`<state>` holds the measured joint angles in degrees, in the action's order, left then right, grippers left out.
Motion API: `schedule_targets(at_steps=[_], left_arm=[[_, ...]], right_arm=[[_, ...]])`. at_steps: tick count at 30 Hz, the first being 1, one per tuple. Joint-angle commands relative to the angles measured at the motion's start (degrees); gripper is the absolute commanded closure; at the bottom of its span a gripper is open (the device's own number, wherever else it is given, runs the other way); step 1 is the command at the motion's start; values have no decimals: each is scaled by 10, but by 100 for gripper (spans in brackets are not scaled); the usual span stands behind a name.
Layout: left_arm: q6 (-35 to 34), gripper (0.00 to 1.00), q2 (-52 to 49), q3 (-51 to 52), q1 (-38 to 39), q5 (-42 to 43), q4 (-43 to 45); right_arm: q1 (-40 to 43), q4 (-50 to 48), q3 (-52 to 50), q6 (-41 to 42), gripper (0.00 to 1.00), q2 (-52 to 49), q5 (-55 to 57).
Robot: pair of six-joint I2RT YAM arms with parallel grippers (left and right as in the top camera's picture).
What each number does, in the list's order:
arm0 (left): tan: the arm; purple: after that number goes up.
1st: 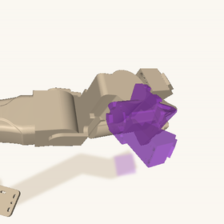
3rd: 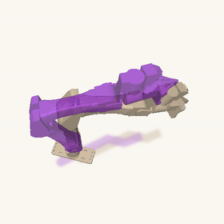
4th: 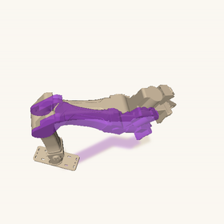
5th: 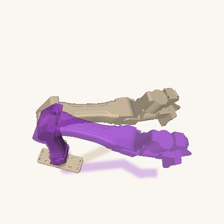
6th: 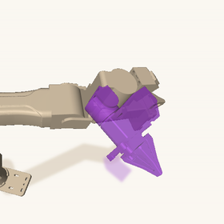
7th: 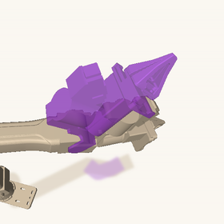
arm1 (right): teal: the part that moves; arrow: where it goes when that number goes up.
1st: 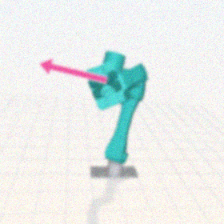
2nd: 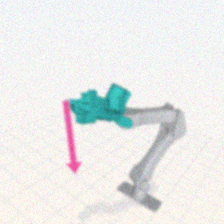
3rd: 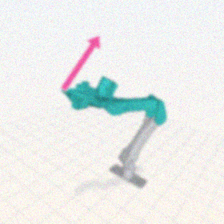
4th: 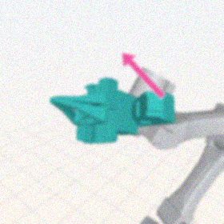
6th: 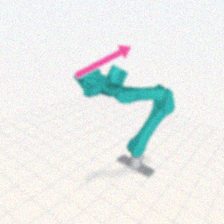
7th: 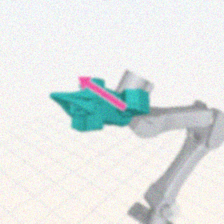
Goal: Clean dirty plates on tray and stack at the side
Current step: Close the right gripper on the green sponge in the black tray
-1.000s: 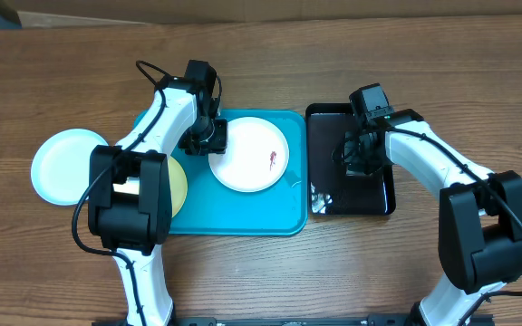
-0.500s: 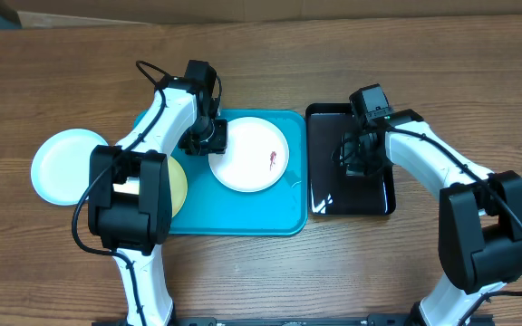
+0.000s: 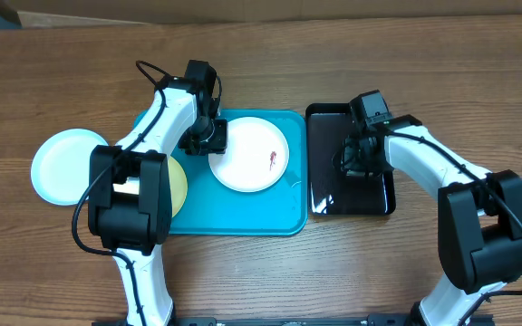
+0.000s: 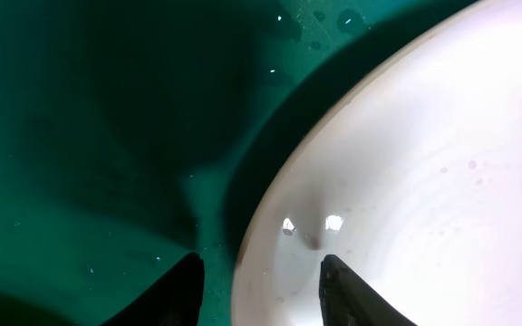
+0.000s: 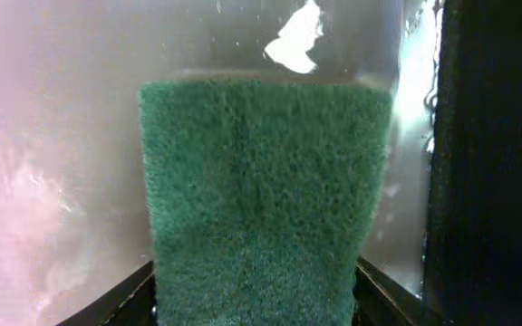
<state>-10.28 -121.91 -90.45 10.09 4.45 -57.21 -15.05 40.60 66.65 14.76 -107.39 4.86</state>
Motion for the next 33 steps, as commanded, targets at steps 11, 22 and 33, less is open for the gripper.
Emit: schedule_targets(at_steps=[11, 22, 33], left_arm=[[4, 57, -2, -1, -3, 0, 0], [4, 56, -2, -1, -3, 0, -3], [4, 56, -2, -1, -3, 0, -1]], right_arm=[[-2, 9, 31, 0, 40, 7, 0], [-2, -1, 14, -2, 49, 7, 0], [-2, -7, 19, -2, 96, 7, -32]])
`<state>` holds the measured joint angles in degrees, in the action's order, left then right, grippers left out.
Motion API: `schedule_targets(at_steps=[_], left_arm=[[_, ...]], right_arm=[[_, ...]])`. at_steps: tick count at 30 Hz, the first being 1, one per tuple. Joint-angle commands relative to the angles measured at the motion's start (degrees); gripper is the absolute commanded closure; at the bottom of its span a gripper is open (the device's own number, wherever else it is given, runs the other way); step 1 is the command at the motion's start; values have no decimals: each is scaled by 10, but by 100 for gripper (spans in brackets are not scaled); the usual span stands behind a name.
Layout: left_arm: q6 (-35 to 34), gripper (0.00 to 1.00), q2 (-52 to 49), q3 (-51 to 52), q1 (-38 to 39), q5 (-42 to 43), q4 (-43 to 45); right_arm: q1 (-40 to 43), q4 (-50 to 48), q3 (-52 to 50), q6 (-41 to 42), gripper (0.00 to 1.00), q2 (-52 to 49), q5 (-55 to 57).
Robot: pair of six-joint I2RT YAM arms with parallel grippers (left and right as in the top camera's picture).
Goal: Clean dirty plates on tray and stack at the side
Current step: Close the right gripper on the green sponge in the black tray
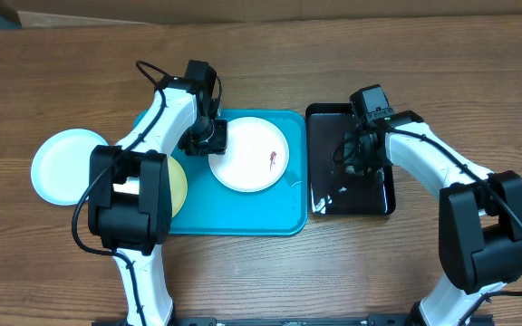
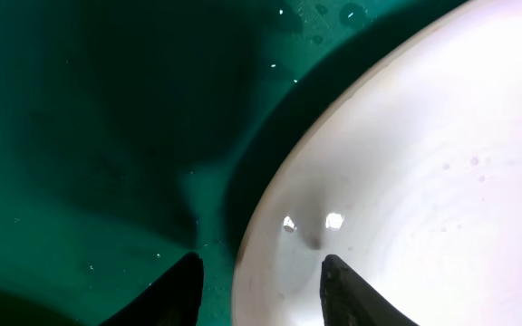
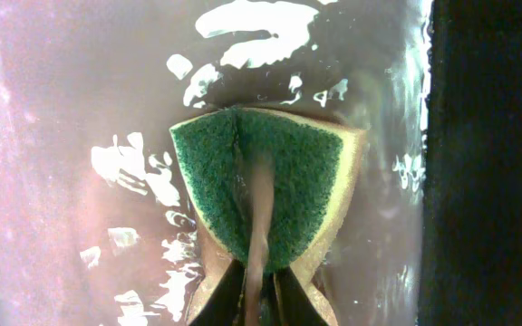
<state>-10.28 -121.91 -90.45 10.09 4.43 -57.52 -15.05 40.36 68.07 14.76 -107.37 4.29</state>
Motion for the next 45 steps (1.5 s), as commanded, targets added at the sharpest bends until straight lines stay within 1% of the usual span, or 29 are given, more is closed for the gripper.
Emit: schedule_targets(at_steps=[1, 3, 5, 6, 8, 10, 16, 20, 21, 25, 27, 37, 39, 41, 43, 45], left_arm=[[4, 56, -2, -1, -3, -1, 5], [3, 54, -2, -1, -3, -9, 13], [-17, 50, -2, -1, -4, -19, 23], [-23, 49, -2, -1, -4, -19, 26], [-35, 51, -2, -1, -4, -19, 32], [-39, 56, -2, -1, -4, -19, 36], [-39, 57, -2, 0, -4, -19, 36], [-39, 58, -2, 3, -3, -19, 24], [-39, 62, -2, 3, -3, -19, 21], [-39, 96, -2, 3, -4, -21, 23], [-39, 96, -2, 3, -5, -21, 23], [-47, 96, -2, 3, -5, -19, 0], [-47, 96, -2, 3, -5, -20, -3], [-47, 96, -2, 3, -6, -21, -6], [-47, 96, -2, 3, -7, -18, -9], [-47, 96, -2, 3, -7, -15, -16]], right_arm=[[-2, -5, 5, -2, 96, 7, -52], [-2, -7, 5, -2, 96, 7, -84], [-2, -6, 5, -2, 96, 7, -100], [-2, -4, 5, -2, 96, 7, -103], [-4, 3, 5, -2, 96, 7, -106], [-9, 7, 5, -2, 96, 7, -105], [-19, 9, 18, -2, 96, 7, -104], [-23, 31, 46, -2, 96, 7, -104], [-23, 38, 53, -2, 96, 7, -103], [-23, 68, 78, -15, 96, 7, -99], [-23, 82, 83, -32, 96, 7, -116], [-24, 91, 83, -32, 96, 7, -118], [-24, 95, 83, -31, 96, 7, -84], [-21, 97, 83, -10, 96, 7, -49], [-21, 99, 86, -14, 96, 7, -58], [-23, 120, 96, -35, 96, 7, -47]])
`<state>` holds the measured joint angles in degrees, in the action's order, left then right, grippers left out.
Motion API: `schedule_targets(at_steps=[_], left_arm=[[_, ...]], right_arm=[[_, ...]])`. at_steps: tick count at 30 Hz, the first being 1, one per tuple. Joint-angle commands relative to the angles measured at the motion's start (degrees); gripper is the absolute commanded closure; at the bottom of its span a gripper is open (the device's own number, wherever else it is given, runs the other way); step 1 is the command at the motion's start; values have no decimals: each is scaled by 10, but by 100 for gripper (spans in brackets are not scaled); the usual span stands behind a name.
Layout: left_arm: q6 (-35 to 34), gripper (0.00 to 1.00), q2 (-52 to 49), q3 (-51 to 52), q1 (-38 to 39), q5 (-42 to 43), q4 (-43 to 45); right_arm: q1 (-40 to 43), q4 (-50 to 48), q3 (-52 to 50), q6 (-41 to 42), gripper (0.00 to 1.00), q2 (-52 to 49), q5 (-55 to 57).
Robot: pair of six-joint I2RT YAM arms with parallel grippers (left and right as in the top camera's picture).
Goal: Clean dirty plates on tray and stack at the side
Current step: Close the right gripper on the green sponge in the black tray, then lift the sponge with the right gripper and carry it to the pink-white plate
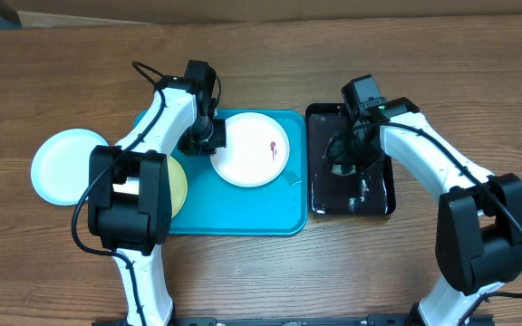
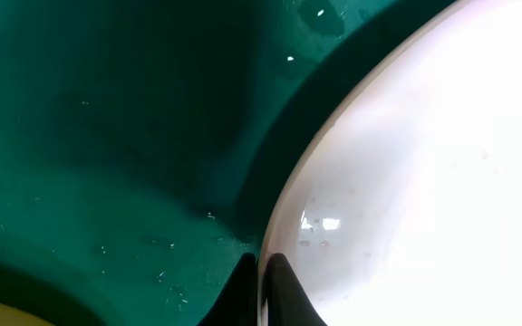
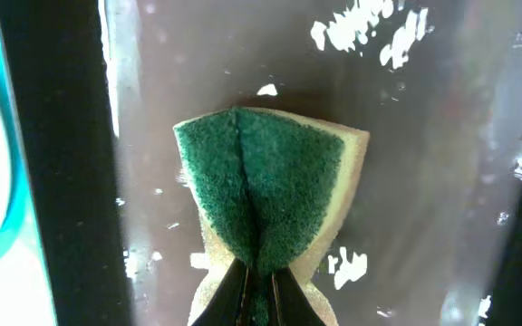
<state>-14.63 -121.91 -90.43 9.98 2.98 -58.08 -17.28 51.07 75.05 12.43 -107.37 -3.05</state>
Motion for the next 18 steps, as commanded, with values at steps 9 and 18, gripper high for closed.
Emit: schedule_targets(at_steps=[9, 18], left_arm=[[-4, 96, -2, 3, -6, 13, -28], [-11, 90, -2, 3, -6, 24, -31]], right_arm=[[-6, 141, 130, -16, 96, 7, 27], [-14, 158, 124, 58, 96, 7, 135]])
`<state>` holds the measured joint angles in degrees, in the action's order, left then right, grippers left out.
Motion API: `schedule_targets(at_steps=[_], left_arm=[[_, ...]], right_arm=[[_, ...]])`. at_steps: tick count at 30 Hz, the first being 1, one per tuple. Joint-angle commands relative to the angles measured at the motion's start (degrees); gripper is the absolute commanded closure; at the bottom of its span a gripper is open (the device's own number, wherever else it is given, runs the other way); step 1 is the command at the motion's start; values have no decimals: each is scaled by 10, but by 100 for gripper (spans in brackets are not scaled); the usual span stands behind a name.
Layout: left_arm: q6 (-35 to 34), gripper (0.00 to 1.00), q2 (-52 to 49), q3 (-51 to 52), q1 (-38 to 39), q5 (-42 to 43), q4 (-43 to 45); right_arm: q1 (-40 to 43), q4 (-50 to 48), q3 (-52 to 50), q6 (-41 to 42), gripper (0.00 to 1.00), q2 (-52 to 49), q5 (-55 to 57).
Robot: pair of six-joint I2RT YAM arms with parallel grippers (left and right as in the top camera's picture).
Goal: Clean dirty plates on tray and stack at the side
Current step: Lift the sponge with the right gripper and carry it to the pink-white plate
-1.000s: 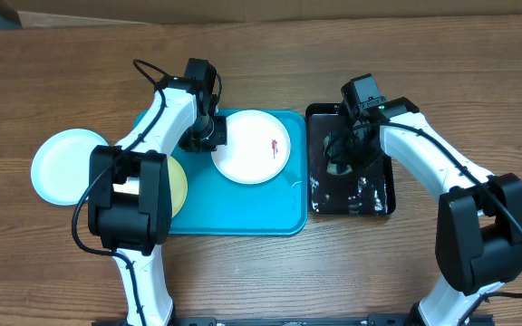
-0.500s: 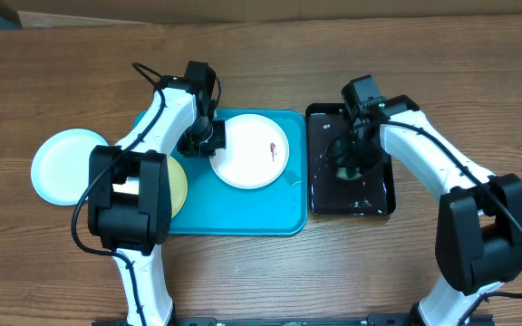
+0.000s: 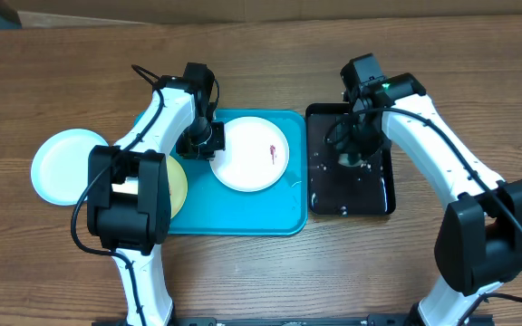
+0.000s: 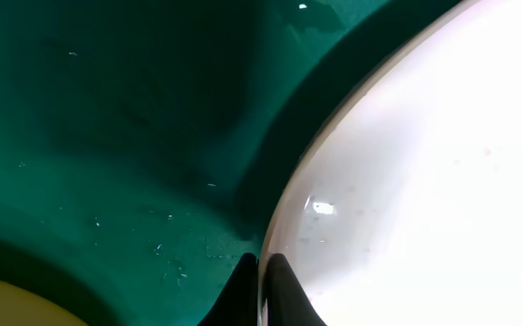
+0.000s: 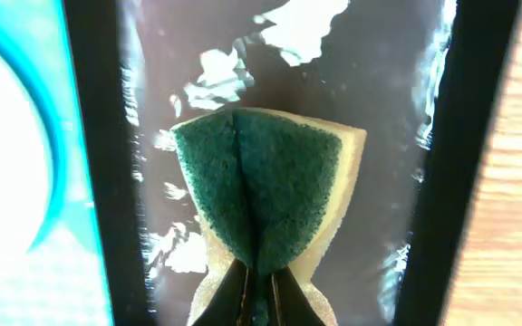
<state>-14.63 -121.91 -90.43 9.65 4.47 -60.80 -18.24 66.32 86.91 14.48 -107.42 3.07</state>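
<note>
A white plate [image 3: 252, 154] with a small red smear lies on the teal tray [image 3: 234, 213]. My left gripper [image 4: 263, 272] is shut on the plate's left rim [image 4: 284, 217], one finger on each side of it. A yellow plate [image 3: 178, 186], partly hidden by the left arm, sits at the tray's left end. My right gripper [image 5: 259, 281] is shut on a green and yellow sponge [image 5: 265, 186], folded between the fingers, held above the black water tray [image 3: 350, 186].
A pale blue plate [image 3: 62, 166] rests on the wooden table left of the teal tray. The black tray holds shiny water and stands right against the teal tray's right edge. Bare wood lies all around.
My right gripper has risen higher over the black tray with the sponge, shifting slightly to the right. The left gripper stays pinched on the white plate's rim.
At first my left gripper straddled the white plate's rim open, and the sponge lay flat in the black tray between open right fingers. Then the right gripper was shut on the folded sponge in the water. Later the left was shut on the rim; the sponge is now lifted.
</note>
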Motion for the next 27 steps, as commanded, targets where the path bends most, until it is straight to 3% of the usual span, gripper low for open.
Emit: schedule_targets(at_steps=[1, 3, 4, 5, 6, 11, 14, 24, 27], left_arm=[[-10, 80, -2, 3, -3, 8, -2], [-10, 74, -2, 3, -4, -8, 12], [-10, 81, -2, 3, -4, -12, 17], [-10, 94, -2, 3, -4, -14, 24], [-11, 96, -2, 3, -5, -14, 26], [-49, 96, -2, 3, -2, 10, 1], [-53, 96, -2, 3, 2, 38, -24], [-47, 96, -2, 3, 7, 23, -36], [-47, 96, -2, 3, 7, 23, -35]], right_arm=[[-4, 6, 6, 50, 96, 7, 73], [-4, 5, 6, 47, 96, 7, 43], [-5, 4, 6, 38, 96, 7, 33], [-6, 5, 6, 31, 96, 7, 28], [-7, 5, 6, 31, 96, 7, 27], [-14, 6, 6, 27, 96, 7, 20], [-24, 16, 6, -50, 96, 7, 39], [-24, 37, 43, -39, 96, 7, 79], [-25, 50, 66, -38, 96, 7, 21]])
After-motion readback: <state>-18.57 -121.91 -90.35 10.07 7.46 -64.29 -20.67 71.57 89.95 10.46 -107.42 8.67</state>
